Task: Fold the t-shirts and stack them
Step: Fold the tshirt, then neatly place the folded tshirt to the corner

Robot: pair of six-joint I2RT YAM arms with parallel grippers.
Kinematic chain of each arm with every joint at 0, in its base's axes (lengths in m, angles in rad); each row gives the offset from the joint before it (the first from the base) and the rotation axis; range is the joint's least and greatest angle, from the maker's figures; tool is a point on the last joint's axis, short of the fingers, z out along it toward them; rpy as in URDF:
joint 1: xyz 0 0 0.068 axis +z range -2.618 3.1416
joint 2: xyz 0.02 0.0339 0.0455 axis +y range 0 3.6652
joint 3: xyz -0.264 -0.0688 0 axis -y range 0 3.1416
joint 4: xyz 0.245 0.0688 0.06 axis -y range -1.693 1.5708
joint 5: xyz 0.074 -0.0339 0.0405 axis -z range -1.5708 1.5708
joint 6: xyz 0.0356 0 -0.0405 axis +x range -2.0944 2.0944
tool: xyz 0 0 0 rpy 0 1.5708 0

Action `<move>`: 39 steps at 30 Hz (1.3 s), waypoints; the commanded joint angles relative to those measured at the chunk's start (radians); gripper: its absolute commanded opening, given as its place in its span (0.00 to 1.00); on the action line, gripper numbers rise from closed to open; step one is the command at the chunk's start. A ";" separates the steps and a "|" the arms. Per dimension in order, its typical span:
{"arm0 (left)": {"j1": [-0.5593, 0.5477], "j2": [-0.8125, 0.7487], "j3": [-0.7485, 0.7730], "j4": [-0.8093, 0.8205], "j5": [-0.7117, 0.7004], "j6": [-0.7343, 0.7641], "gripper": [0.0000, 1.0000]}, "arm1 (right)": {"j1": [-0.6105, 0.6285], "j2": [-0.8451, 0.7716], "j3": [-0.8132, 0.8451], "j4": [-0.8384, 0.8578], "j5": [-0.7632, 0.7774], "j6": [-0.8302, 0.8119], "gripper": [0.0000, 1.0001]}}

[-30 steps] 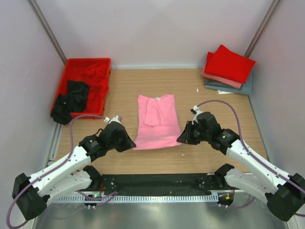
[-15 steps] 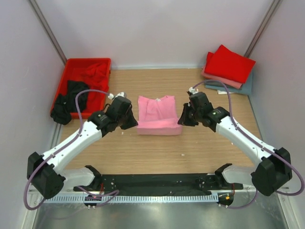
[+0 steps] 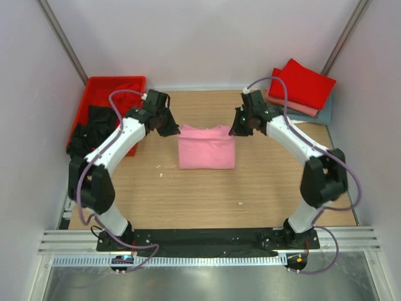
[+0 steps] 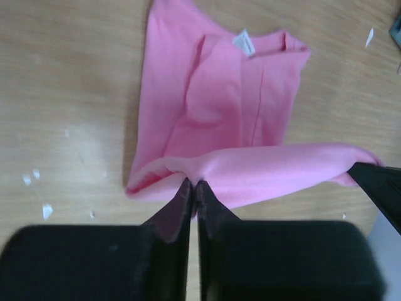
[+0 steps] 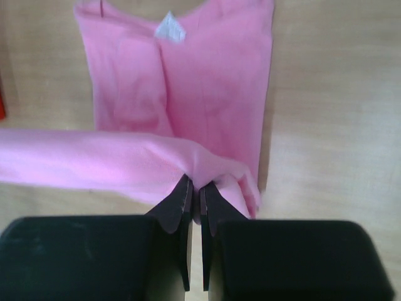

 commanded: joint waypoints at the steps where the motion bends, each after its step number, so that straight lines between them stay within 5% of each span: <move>1: 0.086 0.214 0.183 0.005 0.094 0.064 0.16 | -0.046 0.242 0.280 -0.002 0.069 -0.033 0.05; 2: 0.097 0.279 0.322 -0.015 0.115 0.081 0.29 | -0.065 0.307 0.351 -0.033 0.071 -0.035 0.39; 3: 0.106 0.361 0.405 -0.041 0.131 0.097 0.43 | -0.081 0.371 0.429 -0.054 0.071 -0.036 0.55; 4: 0.117 0.498 0.489 -0.108 0.164 0.125 0.61 | -0.090 0.492 0.569 -0.070 0.048 -0.041 0.69; 6: 0.128 0.640 0.777 -0.249 0.186 0.145 0.62 | -0.107 0.580 0.711 -0.177 0.066 -0.024 0.80; 9: 0.126 0.693 0.850 -0.305 0.203 0.176 0.64 | -0.107 0.546 0.743 -0.179 0.085 0.005 0.81; 19: 0.105 0.319 0.419 -0.087 0.126 0.176 0.65 | -0.089 0.134 0.163 0.151 -0.061 -0.009 0.79; 25: 0.054 0.116 0.202 -0.087 0.071 0.209 0.63 | -0.090 0.171 0.092 0.231 -0.264 -0.016 0.74; 30: 0.028 -0.039 0.026 -0.112 0.043 0.239 0.63 | -0.107 0.140 0.025 0.225 -0.142 -0.068 1.00; 39: -0.004 -0.390 -0.168 -0.261 -0.098 0.372 0.64 | -0.202 0.326 0.060 0.320 -0.237 -0.070 1.00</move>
